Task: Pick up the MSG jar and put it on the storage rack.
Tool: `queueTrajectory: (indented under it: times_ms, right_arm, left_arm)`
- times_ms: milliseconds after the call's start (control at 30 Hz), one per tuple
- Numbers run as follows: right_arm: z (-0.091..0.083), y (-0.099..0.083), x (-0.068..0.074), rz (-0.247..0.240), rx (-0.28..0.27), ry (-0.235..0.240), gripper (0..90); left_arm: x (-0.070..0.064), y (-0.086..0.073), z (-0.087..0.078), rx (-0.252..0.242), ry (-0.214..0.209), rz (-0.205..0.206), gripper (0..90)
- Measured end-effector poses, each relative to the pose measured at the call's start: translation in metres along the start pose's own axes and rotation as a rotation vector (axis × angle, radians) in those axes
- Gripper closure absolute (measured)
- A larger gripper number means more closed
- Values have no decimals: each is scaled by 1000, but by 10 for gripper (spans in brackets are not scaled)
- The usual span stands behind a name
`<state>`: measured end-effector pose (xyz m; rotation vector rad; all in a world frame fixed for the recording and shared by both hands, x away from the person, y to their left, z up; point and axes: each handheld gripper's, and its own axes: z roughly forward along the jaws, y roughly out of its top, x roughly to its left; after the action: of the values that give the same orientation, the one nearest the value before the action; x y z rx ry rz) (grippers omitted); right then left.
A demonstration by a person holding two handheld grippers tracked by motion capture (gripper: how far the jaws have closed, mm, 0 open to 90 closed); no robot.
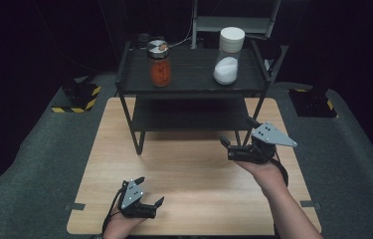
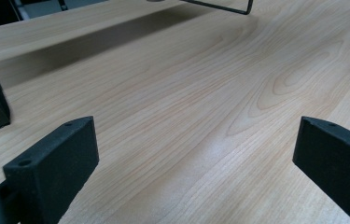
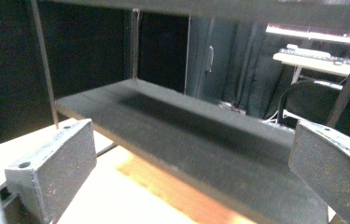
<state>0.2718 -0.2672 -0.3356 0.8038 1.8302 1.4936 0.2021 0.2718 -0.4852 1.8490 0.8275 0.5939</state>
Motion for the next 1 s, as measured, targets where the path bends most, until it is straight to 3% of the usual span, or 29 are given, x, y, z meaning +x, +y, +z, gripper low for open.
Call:
queueTrajectory:
  times_ms: [200,367,1000]
  right_arm:
    - [-4,-15,2,2,28,4,0]
    - [-5,-28,5,-25,59,5,0]
    - [-12,-74,9,-5,111,4,0]
  left_arm:
    - [0,0,0,-3,-1,-4,4]
    - [1,-1,0,-6,-4,0,4]
    - [1,-2,-1,-11,-9,-1,4]
